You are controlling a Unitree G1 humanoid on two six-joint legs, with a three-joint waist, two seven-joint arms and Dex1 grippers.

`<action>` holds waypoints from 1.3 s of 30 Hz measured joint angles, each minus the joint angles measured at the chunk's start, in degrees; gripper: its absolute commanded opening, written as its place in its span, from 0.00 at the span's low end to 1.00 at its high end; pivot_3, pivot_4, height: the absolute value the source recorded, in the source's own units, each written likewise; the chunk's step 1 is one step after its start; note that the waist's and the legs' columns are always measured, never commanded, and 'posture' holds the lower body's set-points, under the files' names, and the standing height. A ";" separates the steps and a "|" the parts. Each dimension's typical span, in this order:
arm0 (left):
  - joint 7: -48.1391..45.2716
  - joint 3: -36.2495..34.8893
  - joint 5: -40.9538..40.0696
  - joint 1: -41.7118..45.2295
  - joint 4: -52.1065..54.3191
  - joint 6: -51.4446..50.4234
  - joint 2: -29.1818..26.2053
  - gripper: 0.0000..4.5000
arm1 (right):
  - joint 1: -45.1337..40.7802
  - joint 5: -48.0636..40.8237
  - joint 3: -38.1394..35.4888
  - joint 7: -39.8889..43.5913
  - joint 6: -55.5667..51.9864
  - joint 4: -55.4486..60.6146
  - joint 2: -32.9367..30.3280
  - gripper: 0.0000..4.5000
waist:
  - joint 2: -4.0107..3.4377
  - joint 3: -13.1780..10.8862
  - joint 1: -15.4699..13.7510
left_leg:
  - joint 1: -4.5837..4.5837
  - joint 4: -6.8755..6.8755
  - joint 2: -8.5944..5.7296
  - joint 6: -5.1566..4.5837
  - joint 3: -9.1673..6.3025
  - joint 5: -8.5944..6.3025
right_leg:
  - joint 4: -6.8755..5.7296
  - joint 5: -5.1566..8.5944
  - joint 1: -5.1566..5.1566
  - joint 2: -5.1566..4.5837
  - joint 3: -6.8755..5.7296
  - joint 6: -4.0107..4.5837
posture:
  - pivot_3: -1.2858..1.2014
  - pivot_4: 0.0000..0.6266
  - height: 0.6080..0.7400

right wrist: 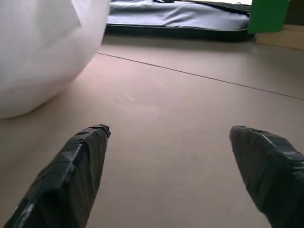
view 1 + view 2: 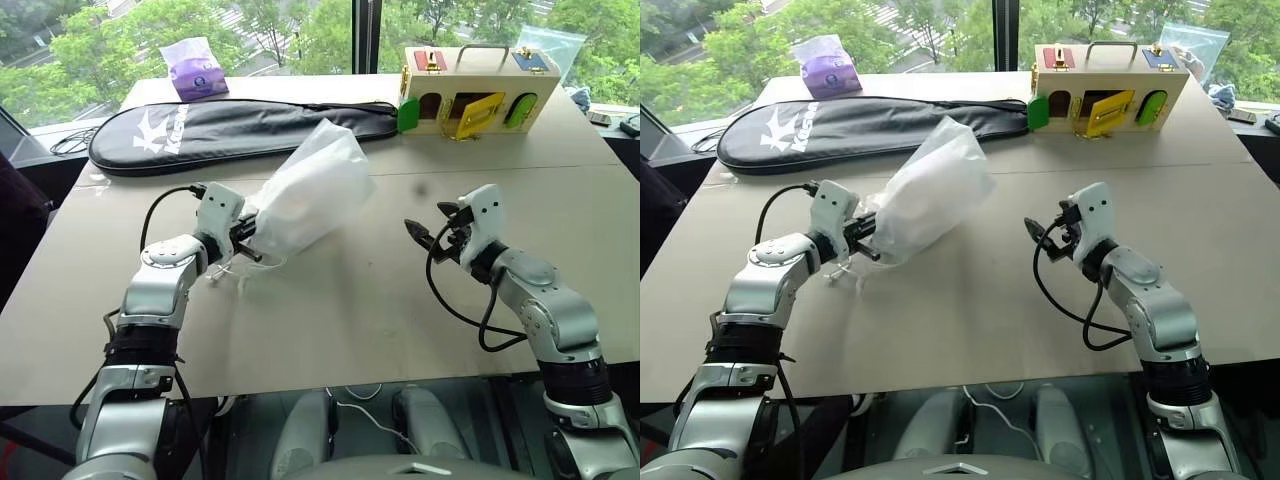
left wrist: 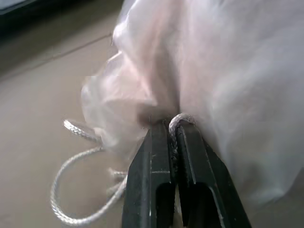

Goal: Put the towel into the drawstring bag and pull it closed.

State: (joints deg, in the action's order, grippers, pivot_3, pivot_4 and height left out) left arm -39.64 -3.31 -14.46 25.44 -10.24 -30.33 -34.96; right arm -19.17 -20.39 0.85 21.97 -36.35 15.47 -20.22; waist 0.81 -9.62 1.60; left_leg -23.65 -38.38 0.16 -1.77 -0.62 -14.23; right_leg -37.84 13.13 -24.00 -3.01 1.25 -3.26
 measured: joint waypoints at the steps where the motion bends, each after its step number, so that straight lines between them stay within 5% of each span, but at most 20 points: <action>1: -1.62 0.29 -2.08 -0.49 2.26 -3.45 0.13 0.00 | -0.01 -0.14 -0.42 -0.04 -0.53 0.19 -0.12 0.91 | 0.00 0.00 -0.30 | 0.02 -0.03 -0.01 0.00 0.00 0.00 | 0.03 0.00 0.07 -0.02 0.00 0.00 | 0.52 0.24 1.00; 7: -5.49 1.95 -15.00 -0.37 10.67 -17.50 10.59 0.00 | 0.08 -0.37 -3.79 -1.09 -1.50 0.46 -1.01 0.91 | 0.02 -0.01 -1.22 | 0.01 -0.12 -0.01 0.01 -0.18 0.01 | 0.00 0.00 0.16 0.01 -0.16 0.00 | 0.52 0.24 1.00; 13: 3.93 2.56 -11.05 9.24 4.94 -6.46 21.63 0.00 | 0.16 1.23 -9.48 -5.30 -0.86 -1.66 -2.22 0.91 | 0.03 -0.01 -1.13 | 0.04 -0.11 -0.08 0.01 -0.15 0.01 | -0.03 -0.01 0.17 0.08 -0.14 0.01 | 0.52 0.24 1.00; 16: 8.32 1.33 -8.08 11.42 0.87 -0.95 22.63 0.00 | 0.27 3.06 -14.43 -8.70 -0.65 -4.67 -4.34 0.91 | 0.02 -0.01 -0.77 | 0.07 -0.09 -0.10 0.01 0.02 0.01 | -0.01 -0.01 0.15 0.07 0.04 0.00 | 0.52 0.24 1.00; 22: 0.65 -3.42 -12.78 6.98 2.12 -2.23 14.35 0.00 | 5.81 3.27 -22.55 -6.16 0.77 -6.30 -11.57 0.91 | 0.02 -0.01 -0.63 | -0.03 0.16 0.03 0.01 0.03 0.01 | 0.05 0.01 -0.09 0.19 -0.01 0.02 | 0.52 0.24 1.00; 28: -15.04 -3.65 -19.69 -3.57 12.13 -11.10 -1.94 0.00 | 16.78 -5.93 -21.15 10.31 -0.87 1.58 -15.49 0.91 | -0.04 -0.03 -0.25 | 0.06 0.11 0.16 -0.01 0.05 0.00 | 0.09 0.02 0.01 0.19 0.05 0.02 | 0.52 0.24 1.00; 30: -16.91 -4.14 -20.83 -3.89 12.03 -11.32 -2.89 0.15 | 17.43 -7.53 -20.78 12.58 -0.87 3.07 -15.52 1.00 | -0.03 -0.06 -0.63 | 0.06 0.02 0.15 -0.01 0.03 0.00 | 0.14 0.02 0.08 0.19 0.03 0.03 | 0.52 0.24 1.00; 32: -19.44 -4.69 -21.68 -5.13 12.02 -11.42 -5.32 0.30 | 18.22 -8.40 -20.02 14.33 -0.79 4.61 -15.74 1.00 | -0.01 -0.06 -0.80 | 0.26 -0.06 0.15 -0.01 0.03 0.00 | 0.17 0.16 0.34 0.18 0.01 0.23 | 0.52 0.24 1.00; 38: -24.99 -5.01 -17.95 -9.39 10.77 -5.85 -12.55 0.96 | 19.48 -7.58 -17.74 17.06 2.10 4.63 -16.97 1.00 | -0.01 -0.06 -0.64 | 0.38 0.15 0.14 -0.01 0.22 -0.01 | 0.18 0.15 0.31 0.16 0.18 0.23 | 0.52 0.24 1.00; 39: -25.95 -4.84 -15.59 -10.82 9.31 -2.89 -13.91 0.98 | 20.33 -7.45 -17.73 18.07 3.31 4.27 -17.07 1.00 | -0.01 -0.06 -0.70 | 0.43 0.21 0.16 -0.01 0.20 -0.01 | 0.16 0.14 0.31 0.19 0.16 0.20 | 0.52 0.24 1.00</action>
State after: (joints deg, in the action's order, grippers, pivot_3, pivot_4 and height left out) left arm -65.59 -8.15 -30.05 14.62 -0.93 -33.21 -48.87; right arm 1.16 -27.84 -16.88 40.03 -33.04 19.74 -37.29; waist 0.80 -9.68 0.91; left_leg -23.22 -38.17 0.32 -1.78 -0.42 -14.23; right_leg -37.68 13.27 -23.68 -2.81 1.41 -3.06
